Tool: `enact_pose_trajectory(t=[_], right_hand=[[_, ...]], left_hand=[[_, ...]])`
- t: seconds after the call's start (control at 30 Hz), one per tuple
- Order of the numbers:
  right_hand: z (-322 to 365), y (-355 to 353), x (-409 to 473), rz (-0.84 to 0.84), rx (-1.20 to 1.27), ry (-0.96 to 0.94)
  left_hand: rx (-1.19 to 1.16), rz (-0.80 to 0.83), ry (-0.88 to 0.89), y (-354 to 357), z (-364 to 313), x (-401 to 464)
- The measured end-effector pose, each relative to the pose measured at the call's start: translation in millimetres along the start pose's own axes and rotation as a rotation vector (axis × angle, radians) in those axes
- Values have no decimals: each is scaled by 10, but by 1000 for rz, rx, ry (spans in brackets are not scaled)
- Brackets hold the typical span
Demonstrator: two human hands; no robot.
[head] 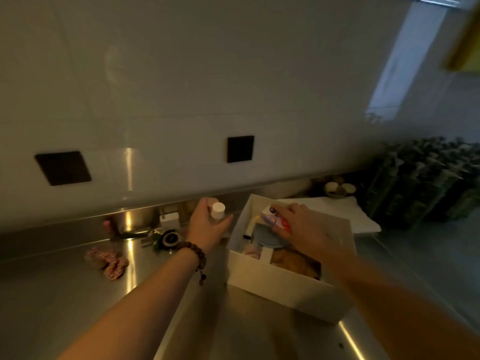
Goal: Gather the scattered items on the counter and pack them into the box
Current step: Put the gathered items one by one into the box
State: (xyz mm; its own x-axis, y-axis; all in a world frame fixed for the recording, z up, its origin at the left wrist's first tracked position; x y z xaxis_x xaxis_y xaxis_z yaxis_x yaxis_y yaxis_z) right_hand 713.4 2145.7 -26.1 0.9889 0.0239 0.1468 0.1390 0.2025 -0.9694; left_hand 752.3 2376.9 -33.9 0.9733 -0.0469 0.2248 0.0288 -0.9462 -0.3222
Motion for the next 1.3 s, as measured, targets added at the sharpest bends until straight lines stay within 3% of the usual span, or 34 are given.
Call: enact_pose_trajectory(t=[0.2,0.53,0.7,0.8,0.9,1.13,1.3], right_hand=[[-302,256,-359,120,16,-20],[-400,350,-267,134,128,33],[-86,97,-131,1,490,9],[161,-33,-45,10,638,-17],[293,-58,5,44,627,-34],[294,-78,94,-85,619,18],[275,-26,194,-124,622,-5]], left_hand=[[22,112,100,603,-221,5],[24,231,106,932,-270,1],[-26,258,80,932,-237,-30],[-49,315,83,1004,-240,-41],[-80,409,108,1116,-271,-92],[47,372,88,1101,-222,-74],[241,368,183,948,-184,79]])
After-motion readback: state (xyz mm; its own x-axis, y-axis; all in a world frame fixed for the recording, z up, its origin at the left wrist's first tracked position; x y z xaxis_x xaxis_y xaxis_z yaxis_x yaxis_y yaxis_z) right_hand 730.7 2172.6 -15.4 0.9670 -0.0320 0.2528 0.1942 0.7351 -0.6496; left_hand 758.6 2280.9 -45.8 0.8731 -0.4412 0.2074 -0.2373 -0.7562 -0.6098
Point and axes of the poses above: each hand's wrist, its own x-axis towards the middle knuckle, its own y-axis out of the palm, z = x × y, the point moved 5 cm from there along x, towards the middle knuckle
